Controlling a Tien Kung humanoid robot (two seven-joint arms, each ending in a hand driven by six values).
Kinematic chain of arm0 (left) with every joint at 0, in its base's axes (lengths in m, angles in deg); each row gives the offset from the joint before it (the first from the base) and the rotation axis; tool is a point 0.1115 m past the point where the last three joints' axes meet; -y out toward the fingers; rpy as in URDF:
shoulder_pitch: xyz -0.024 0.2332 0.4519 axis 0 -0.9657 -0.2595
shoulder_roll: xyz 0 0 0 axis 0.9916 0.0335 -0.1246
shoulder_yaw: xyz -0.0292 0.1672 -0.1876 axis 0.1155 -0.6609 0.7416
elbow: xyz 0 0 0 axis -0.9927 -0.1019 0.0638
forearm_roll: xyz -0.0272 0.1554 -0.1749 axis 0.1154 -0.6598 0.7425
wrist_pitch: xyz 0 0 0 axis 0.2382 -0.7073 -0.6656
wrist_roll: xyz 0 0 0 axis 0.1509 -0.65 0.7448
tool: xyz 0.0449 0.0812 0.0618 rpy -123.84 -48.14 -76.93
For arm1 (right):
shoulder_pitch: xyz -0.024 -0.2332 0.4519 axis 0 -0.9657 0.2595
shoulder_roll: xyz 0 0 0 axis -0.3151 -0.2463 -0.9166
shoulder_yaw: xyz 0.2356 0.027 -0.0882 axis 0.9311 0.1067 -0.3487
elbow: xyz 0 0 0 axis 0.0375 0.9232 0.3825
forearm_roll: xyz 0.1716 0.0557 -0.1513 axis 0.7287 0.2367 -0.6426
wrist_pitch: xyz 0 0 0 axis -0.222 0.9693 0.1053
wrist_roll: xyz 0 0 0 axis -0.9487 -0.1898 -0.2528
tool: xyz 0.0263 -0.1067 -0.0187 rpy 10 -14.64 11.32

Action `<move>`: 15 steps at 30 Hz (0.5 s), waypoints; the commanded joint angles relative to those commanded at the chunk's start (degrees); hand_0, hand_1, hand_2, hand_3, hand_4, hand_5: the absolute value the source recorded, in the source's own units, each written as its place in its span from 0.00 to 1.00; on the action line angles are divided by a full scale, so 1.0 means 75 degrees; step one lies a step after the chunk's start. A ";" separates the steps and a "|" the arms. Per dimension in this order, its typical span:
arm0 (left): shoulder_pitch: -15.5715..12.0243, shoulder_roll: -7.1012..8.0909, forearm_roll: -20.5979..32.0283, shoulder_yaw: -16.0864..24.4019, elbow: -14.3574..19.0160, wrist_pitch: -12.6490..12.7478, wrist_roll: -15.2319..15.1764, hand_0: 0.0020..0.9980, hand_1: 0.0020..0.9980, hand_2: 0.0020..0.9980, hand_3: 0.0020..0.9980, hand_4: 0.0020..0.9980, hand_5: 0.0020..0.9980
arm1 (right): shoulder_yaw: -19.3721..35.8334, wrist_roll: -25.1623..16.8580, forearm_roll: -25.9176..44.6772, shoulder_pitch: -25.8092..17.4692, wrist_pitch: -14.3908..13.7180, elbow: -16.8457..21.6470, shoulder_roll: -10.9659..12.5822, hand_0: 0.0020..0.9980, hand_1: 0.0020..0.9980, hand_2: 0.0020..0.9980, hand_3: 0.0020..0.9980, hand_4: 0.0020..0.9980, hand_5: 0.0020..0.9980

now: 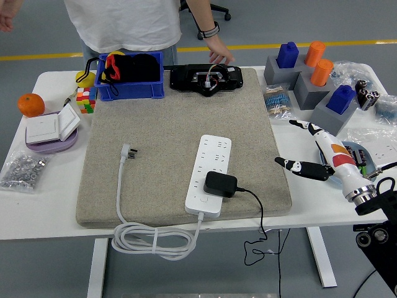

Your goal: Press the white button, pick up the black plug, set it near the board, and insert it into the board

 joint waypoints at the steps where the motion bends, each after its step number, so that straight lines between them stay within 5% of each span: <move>1: -0.0002 -0.0003 0.0006 0.0000 0.0000 0.0001 -0.0003 0.71 0.70 0.67 0.72 0.72 0.30 | 0.0102 0.0001 -0.0009 -0.0049 0.0003 0.0004 -0.0014 0.89 0.83 0.80 0.83 1.00 0.51; 15: -0.0001 -0.0013 -0.0003 0.0056 0.0000 0.0008 -0.0005 0.71 0.70 0.67 0.72 0.72 0.30 | 0.1081 0.0083 -0.0164 -0.0412 0.0026 0.0077 -0.0189 0.88 0.82 0.79 0.82 1.00 0.52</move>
